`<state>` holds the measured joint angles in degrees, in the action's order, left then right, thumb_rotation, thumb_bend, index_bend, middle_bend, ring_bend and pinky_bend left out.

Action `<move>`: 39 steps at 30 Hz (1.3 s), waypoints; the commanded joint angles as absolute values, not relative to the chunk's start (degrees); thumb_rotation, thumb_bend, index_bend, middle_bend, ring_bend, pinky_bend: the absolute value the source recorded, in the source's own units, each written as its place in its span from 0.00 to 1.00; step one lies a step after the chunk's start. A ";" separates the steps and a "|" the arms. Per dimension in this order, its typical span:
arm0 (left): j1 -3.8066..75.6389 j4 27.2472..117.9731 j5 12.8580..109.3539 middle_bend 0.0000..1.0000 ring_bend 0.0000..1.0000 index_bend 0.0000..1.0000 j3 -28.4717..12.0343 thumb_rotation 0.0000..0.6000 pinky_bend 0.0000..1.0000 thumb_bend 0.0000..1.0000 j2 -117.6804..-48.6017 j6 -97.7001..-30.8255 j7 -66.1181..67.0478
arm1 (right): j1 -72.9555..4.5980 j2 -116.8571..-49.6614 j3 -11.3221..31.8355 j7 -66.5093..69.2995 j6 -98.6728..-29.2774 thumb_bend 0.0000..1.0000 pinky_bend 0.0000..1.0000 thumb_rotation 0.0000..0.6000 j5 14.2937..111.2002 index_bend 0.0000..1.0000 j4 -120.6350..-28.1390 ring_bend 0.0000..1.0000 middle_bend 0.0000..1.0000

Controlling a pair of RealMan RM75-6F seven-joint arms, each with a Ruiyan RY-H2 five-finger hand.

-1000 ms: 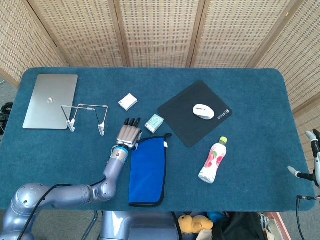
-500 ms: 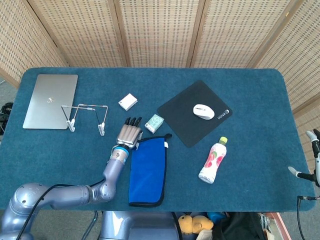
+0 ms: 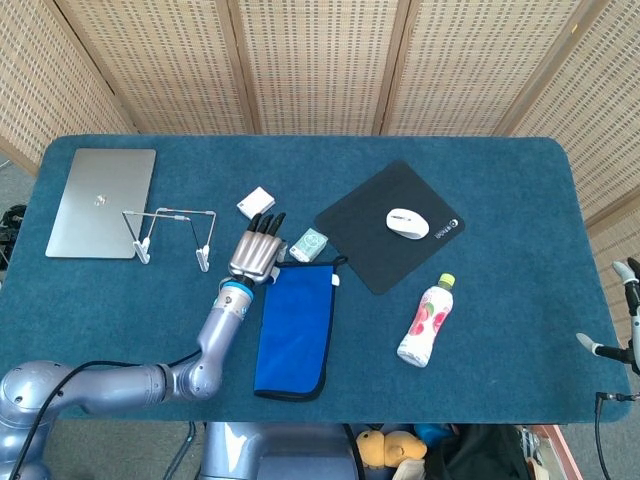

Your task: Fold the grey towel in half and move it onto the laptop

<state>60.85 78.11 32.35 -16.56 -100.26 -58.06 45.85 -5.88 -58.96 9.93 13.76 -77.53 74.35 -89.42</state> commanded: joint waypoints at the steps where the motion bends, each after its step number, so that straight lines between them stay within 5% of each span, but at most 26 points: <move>1: 61.38 80.05 32.08 0.00 0.00 0.90 -18.41 1.00 0.00 0.61 -97.98 -59.06 45.90 | -5.85 -58.88 9.95 13.97 -77.56 0.00 0.00 1.00 74.35 0.00 -89.42 0.00 0.00; 25: 59.53 88.59 31.00 0.00 0.00 0.89 -27.50 1.00 0.00 0.61 -78.51 -62.85 40.24 | -5.68 -58.57 9.71 13.97 -78.10 0.00 0.00 1.00 75.16 0.00 -90.20 0.00 0.00; 39: 54.51 88.16 35.21 0.00 0.00 0.89 -27.13 1.00 0.00 0.61 -67.89 -56.51 28.70 | -5.87 -58.98 9.56 12.05 -78.42 0.00 0.00 1.00 75.32 0.00 -90.86 0.00 0.00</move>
